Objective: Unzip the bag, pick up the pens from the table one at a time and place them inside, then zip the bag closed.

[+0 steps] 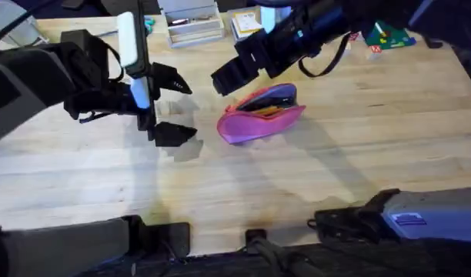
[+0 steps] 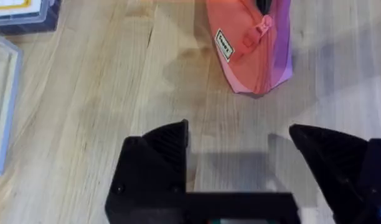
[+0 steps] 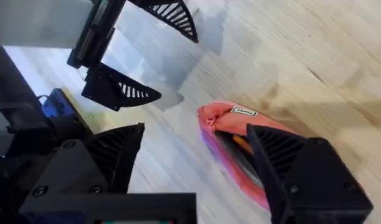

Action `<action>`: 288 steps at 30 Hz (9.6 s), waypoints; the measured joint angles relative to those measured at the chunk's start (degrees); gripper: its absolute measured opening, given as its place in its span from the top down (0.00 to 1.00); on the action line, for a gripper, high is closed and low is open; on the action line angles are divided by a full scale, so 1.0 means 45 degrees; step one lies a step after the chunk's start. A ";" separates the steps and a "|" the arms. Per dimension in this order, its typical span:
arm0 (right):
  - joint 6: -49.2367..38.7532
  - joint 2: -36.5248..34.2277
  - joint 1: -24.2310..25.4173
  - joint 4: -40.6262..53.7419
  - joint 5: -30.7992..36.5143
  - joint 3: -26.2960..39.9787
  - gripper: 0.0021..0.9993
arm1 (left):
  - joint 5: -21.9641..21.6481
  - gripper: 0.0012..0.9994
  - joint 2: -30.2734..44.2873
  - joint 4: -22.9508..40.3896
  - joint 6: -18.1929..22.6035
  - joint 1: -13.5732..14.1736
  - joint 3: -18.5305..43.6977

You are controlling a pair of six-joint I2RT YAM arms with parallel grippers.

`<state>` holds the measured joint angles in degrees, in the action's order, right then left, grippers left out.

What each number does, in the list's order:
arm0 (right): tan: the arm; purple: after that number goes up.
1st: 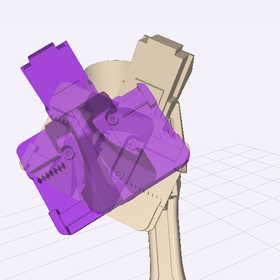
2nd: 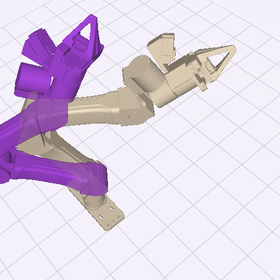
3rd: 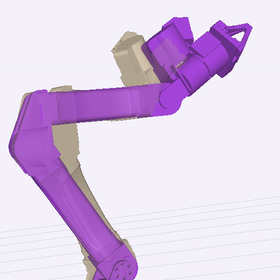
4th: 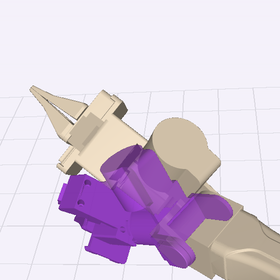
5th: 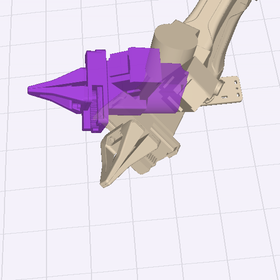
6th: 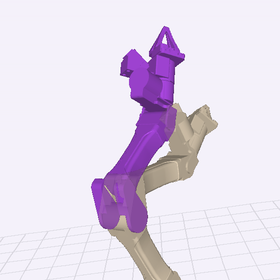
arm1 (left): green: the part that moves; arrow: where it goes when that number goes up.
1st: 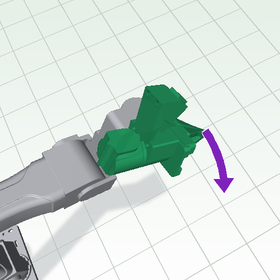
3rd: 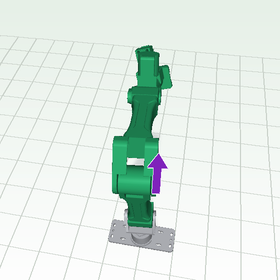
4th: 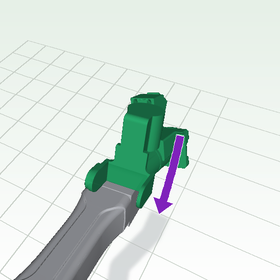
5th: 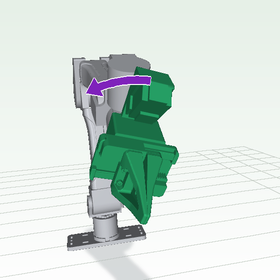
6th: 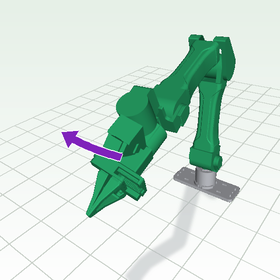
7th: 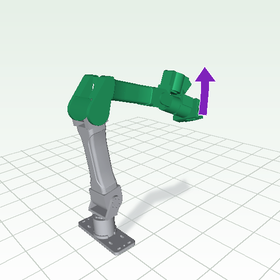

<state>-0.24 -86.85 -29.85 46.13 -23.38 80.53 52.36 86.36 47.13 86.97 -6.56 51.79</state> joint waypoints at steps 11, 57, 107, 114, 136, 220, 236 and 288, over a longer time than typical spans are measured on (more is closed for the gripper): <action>0.0254 0.0000 0.0000 -0.0063 0.0000 0.0000 0.00 | 0.0663 0.01 0.0769 0.0010 0.0419 -0.0288 0.0000; 0.1289 -0.3453 -0.1165 0.0053 0.0034 0.0000 0.12 | 0.0800 0.01 0.0769 0.0238 0.0497 -0.0288 0.0005; 0.0954 -0.3458 -0.1418 0.0952 0.0486 0.2390 0.97 | 0.2401 0.01 0.0774 0.0509 0.0497 0.0254 0.0005; 0.0949 -0.3458 -0.1418 0.0952 0.0487 0.2390 0.97 | 0.2493 0.01 0.1755 0.0332 0.0497 0.1179 0.0063; -0.0577 -0.3458 -0.0911 0.1242 0.0341 0.2399 0.97 | 0.3715 0.96 0.2299 -0.0539 0.0545 0.1475 0.0078; 0.1196 -0.1574 0.2623 0.2759 0.1564 0.2905 0.00 | 0.3860 0.01 0.2299 -0.0427 0.0589 0.1490 0.0180; 0.1828 -0.1574 0.1931 0.2970 0.1569 0.2905 0.00 | 0.3246 0.00 0.0682 0.1080 0.0592 -0.0374 0.0180; 0.5390 -0.3881 -0.1084 0.2665 0.3298 0.2448 0.00 | 0.2112 0.00 -0.1077 0.2875 0.0594 -0.2862 0.0180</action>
<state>24.02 -104.31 -34.73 58.12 -8.53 91.55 61.87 81.52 60.07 89.65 -19.44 52.60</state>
